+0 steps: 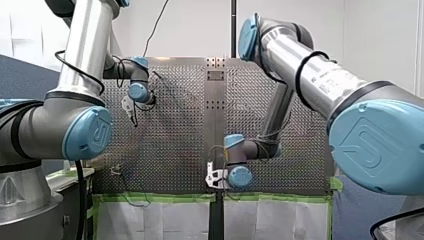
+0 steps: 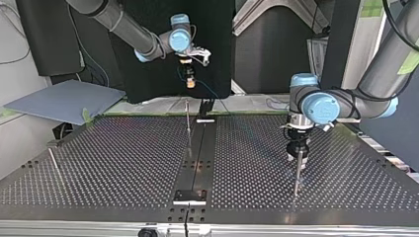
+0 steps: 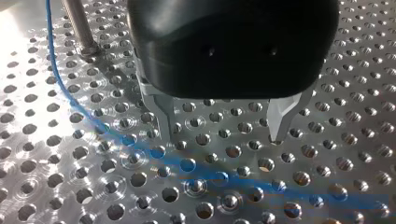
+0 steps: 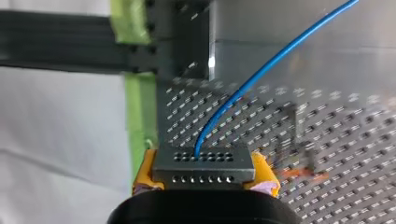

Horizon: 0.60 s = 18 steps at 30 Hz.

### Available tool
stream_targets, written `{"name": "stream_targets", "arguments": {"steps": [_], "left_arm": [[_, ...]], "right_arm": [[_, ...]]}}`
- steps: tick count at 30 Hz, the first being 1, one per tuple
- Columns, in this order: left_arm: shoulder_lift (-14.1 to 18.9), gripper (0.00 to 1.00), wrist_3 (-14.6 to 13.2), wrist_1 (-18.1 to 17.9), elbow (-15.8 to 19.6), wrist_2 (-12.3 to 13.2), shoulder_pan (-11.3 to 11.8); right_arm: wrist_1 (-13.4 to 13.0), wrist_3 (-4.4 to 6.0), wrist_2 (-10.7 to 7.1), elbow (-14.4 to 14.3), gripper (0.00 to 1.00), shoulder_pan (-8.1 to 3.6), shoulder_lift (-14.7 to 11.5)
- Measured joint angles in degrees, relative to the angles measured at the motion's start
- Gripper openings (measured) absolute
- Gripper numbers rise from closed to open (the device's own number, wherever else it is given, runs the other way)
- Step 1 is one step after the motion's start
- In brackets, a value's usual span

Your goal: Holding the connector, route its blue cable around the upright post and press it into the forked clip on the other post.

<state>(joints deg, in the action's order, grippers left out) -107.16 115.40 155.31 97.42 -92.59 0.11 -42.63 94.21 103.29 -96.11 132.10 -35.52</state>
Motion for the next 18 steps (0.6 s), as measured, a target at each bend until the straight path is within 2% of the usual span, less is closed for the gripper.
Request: {"name": "stream_targets", "arguments": {"steps": [8, 18], "left_arm": [[0.00, 0.98, 0.00, 0.01, 0.00, 0.00, 0.00], [0.00, 0.98, 0.00, 0.09, 0.02, 0.00, 0.00]], "right_arm": [[-4.20, 0.19, 0.48, -0.17, 0.02, -1.91, 4.30], [-7.06, 0.29, 0.52, -0.18, 0.02, -4.32, 9.23]]}}
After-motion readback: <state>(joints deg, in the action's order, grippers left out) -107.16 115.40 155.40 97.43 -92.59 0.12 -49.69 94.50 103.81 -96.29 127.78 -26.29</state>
